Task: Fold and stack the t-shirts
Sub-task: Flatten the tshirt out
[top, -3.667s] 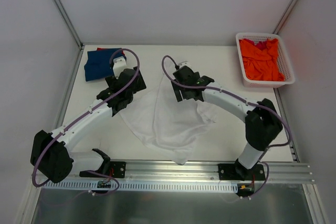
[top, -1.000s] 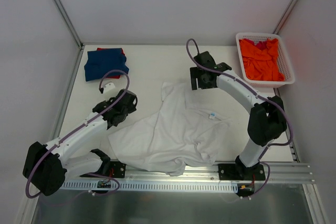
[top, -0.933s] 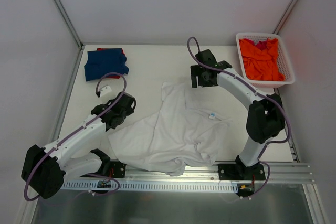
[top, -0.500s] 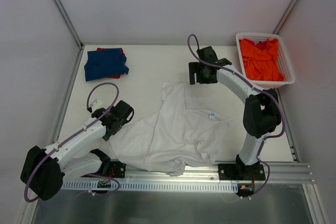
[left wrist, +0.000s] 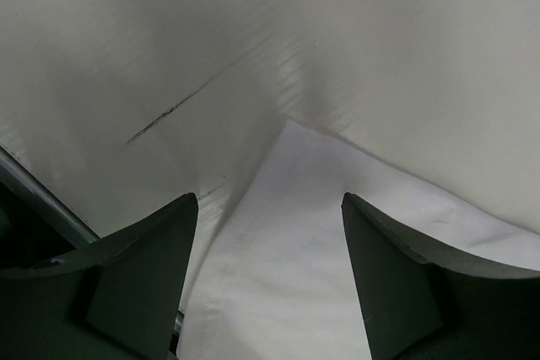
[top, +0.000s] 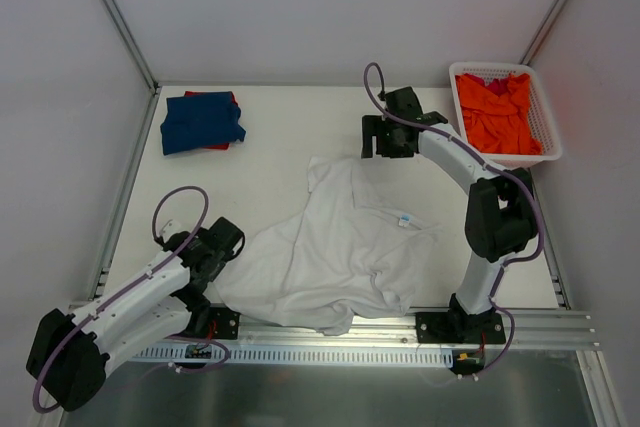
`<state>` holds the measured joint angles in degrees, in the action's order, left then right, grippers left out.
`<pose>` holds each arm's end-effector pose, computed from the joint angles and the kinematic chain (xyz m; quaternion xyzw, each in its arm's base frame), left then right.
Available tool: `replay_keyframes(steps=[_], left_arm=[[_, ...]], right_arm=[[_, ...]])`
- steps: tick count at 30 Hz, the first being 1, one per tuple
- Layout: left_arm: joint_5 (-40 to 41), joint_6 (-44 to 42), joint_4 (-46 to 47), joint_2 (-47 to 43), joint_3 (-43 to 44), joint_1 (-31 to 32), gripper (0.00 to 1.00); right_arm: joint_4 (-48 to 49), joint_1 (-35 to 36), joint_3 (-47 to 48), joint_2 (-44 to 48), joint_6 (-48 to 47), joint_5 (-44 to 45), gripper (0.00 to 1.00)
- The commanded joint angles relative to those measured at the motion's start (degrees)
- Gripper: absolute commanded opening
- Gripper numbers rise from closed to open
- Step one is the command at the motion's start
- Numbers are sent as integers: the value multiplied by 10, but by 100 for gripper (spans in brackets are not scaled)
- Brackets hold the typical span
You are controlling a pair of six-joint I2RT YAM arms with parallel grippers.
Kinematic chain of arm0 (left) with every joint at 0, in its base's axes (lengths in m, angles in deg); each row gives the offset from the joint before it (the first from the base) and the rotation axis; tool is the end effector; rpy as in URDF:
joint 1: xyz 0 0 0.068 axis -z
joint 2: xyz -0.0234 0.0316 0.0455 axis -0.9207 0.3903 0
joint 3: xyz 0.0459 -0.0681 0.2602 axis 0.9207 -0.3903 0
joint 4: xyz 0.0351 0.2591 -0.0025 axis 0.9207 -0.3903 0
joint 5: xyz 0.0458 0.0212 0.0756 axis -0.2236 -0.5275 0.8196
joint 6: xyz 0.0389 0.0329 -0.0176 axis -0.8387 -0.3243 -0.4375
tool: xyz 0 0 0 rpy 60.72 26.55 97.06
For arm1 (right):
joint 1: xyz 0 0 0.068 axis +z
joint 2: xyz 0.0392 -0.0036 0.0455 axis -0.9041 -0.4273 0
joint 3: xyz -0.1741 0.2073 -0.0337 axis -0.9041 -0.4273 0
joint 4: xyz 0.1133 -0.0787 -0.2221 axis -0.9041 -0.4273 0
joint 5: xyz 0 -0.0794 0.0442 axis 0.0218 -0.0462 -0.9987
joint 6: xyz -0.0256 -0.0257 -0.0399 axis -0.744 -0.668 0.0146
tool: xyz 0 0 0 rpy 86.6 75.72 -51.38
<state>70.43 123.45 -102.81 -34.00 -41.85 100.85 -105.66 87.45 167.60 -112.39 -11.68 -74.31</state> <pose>0.1037 -0.0479 0.1658 -0.4618 0.8399 0.0219 0.2844 0.3808 0.1603 0.2591 -0.1886 0.9128 0.0783 0.3538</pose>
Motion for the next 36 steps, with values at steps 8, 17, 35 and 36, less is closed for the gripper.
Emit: replay_keyframes(steps=[8,17,35,36], left_arm=[[56,1,28,88,27,13,60],[91,-11,53,163,63,33,55],[80,6,60,156,24,39,0],[79,6,60,158,24,40,0]], right_arm=[[20,-1,-9,30,1,-46,82],[27,0,-16,27,1,-83,81],[15,3,33,-19,-7,-142,81],[13,3,51,-28,-7,-145,82]])
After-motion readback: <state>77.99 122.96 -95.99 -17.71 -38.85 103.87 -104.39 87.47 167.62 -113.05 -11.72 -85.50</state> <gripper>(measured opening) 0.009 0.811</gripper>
